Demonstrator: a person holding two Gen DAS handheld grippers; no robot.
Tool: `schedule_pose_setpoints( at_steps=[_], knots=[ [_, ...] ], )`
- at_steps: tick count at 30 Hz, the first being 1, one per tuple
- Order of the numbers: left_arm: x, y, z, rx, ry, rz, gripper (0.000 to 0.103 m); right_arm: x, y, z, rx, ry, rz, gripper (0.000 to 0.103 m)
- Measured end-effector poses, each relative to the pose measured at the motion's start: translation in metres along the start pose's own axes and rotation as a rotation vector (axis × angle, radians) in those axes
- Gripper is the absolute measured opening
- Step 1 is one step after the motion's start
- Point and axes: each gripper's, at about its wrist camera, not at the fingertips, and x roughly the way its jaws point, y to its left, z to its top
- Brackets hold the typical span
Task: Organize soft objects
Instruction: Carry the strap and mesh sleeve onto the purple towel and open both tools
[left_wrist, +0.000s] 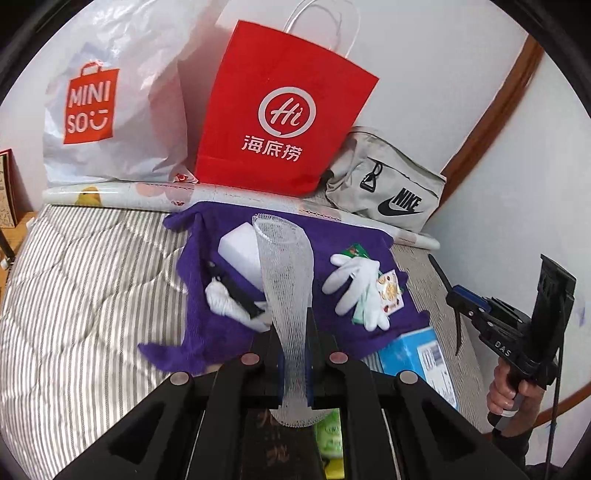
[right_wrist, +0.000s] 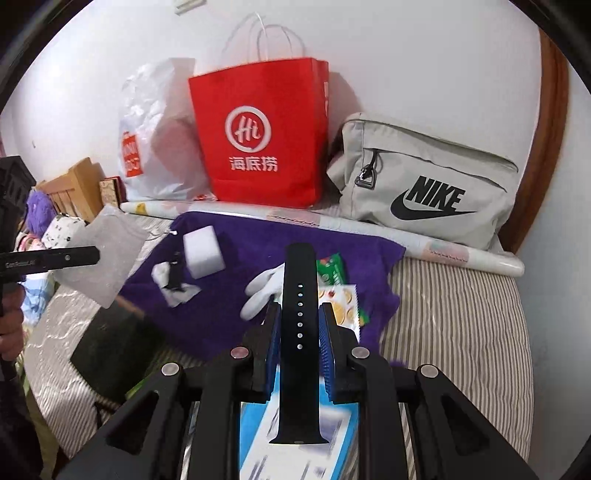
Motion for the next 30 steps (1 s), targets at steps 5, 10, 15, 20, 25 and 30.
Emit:
schedule_pose_setpoints(
  at_steps=[5,10,15,20,25,30],
  knots=[
    [0.024,0.005,0.017,-0.026,0.024,0.006,0.008,0.033,-0.01,0.014,-0.005,0.032,-0.018,0.02],
    [0.048,0.014,0.027,-0.049,0.052,0.002,0.008,0.058,-0.022,0.021,0.013,0.065,-0.022,0.02],
    [0.075,0.019,0.024,-0.047,0.111,-0.023,0.008,0.086,-0.031,0.026,0.022,0.107,-0.023,0.02],
    [0.093,0.025,0.021,-0.049,0.146,-0.012,0.008,0.107,-0.033,0.026,0.024,0.149,-0.021,0.02],
    [0.101,0.031,0.022,-0.049,0.155,0.02,0.008,0.123,-0.033,0.024,0.029,0.196,-0.01,0.021],
    [0.104,0.033,0.022,-0.032,0.176,0.058,0.016,0.127,-0.033,0.022,0.045,0.211,0.027,0.021]
  ],
)
